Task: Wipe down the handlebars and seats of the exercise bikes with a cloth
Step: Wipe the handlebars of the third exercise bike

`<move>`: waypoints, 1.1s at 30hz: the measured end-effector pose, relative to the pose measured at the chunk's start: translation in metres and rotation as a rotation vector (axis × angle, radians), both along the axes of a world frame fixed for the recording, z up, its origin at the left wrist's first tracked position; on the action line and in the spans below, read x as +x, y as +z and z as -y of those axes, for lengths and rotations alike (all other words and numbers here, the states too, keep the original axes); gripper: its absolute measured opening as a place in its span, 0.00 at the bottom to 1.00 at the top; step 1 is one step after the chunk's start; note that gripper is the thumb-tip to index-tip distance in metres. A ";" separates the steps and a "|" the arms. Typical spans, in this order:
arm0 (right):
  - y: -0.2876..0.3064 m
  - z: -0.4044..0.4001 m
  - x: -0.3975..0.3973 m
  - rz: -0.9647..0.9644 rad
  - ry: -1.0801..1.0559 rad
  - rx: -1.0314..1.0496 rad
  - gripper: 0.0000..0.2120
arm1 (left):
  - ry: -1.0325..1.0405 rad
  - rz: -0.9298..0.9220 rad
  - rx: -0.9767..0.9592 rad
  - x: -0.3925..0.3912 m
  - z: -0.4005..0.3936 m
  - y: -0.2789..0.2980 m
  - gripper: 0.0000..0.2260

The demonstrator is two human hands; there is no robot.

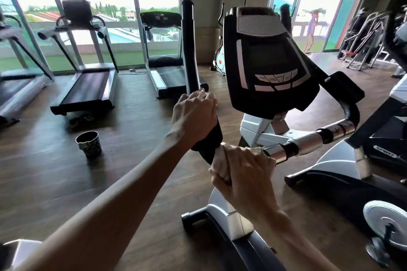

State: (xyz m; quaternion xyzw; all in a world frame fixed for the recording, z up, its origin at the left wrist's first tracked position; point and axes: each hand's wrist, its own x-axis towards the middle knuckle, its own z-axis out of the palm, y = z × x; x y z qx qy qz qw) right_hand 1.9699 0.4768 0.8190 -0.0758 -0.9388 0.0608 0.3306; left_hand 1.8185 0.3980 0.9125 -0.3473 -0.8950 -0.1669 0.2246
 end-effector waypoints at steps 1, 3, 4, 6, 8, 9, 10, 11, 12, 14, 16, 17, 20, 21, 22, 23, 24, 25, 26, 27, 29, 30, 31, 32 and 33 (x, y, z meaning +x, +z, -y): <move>0.006 -0.002 -0.001 0.026 -0.019 -0.005 0.20 | 0.013 0.002 0.002 0.002 -0.002 -0.001 0.15; 0.023 -0.007 -0.010 0.147 -0.112 -0.031 0.25 | 0.034 -0.003 -0.007 0.004 -0.005 0.000 0.16; 0.027 -0.010 -0.016 0.200 -0.135 -0.025 0.30 | 0.040 -0.009 -0.014 0.004 -0.006 0.000 0.17; 0.027 -0.010 -0.018 0.199 -0.120 -0.015 0.31 | 0.043 -0.016 -0.028 0.005 -0.005 0.000 0.17; 0.016 -0.006 -0.009 0.061 -0.071 -0.038 0.23 | 0.045 -0.025 -0.046 0.005 -0.003 -0.002 0.17; 0.010 -0.006 -0.005 0.007 -0.050 -0.047 0.19 | 0.051 -0.030 -0.057 0.005 -0.003 -0.002 0.17; 0.009 -0.008 -0.004 0.004 -0.040 -0.048 0.18 | 0.057 -0.035 -0.070 0.005 -0.004 -0.003 0.18; 0.014 -0.013 -0.005 0.050 -0.038 -0.046 0.18 | 0.062 -0.041 -0.082 0.006 -0.004 -0.003 0.18; 0.022 -0.018 -0.010 0.128 -0.041 -0.045 0.21 | 0.066 -0.042 -0.091 0.006 -0.005 -0.003 0.18; 0.035 -0.028 -0.020 0.276 -0.049 -0.041 0.26 | 0.058 -0.036 -0.088 0.005 -0.006 -0.003 0.18; 0.035 -0.032 -0.022 0.284 -0.013 -0.038 0.26 | 0.055 -0.023 -0.068 0.004 -0.005 -0.004 0.17; 0.032 -0.033 -0.018 0.249 0.006 -0.021 0.26 | 0.053 -0.022 -0.060 0.003 -0.004 -0.005 0.17; 0.014 -0.054 0.000 0.105 0.101 0.056 0.20 | 0.045 -0.013 -0.050 0.003 -0.003 -0.006 0.16; 0.011 -0.067 0.003 0.088 0.123 0.050 0.19 | 0.043 -0.015 -0.056 0.004 -0.003 -0.006 0.16; 0.011 -0.080 0.005 0.088 0.136 0.020 0.18 | 0.047 -0.021 -0.066 0.004 -0.003 -0.006 0.17; 0.013 -0.091 0.006 0.089 0.129 -0.023 0.17 | 0.052 -0.030 -0.076 0.004 -0.003 -0.006 0.18; 0.015 -0.099 0.006 0.086 0.102 -0.075 0.17 | 0.058 -0.035 -0.086 0.005 -0.004 -0.006 0.18; 0.018 -0.105 0.005 0.087 0.060 -0.131 0.16 | 0.064 -0.039 -0.094 0.005 -0.004 -0.006 0.19; 0.020 -0.107 0.003 0.086 0.012 -0.164 0.16 | 0.069 -0.044 -0.094 0.006 -0.005 -0.007 0.19; 0.021 -0.107 0.001 0.086 -0.035 -0.172 0.17 | 0.075 -0.050 -0.089 0.006 -0.006 -0.008 0.19; 0.021 -0.095 -0.002 0.084 -0.120 -0.151 0.19 | 0.089 -0.047 -0.083 0.007 -0.007 -0.007 0.20; 0.020 -0.085 -0.004 0.090 -0.150 -0.117 0.20 | 0.096 -0.042 -0.083 0.009 -0.008 -0.006 0.22; 0.018 -0.073 -0.006 0.106 -0.170 -0.081 0.21 | 0.102 -0.041 -0.082 0.011 -0.009 -0.006 0.23; 0.017 -0.060 -0.009 0.121 -0.177 -0.049 0.22 | 0.102 -0.044 -0.080 0.012 -0.008 -0.006 0.24; 0.017 -0.048 -0.011 0.124 -0.170 -0.024 0.22 | 0.099 -0.044 -0.079 0.012 -0.008 -0.005 0.24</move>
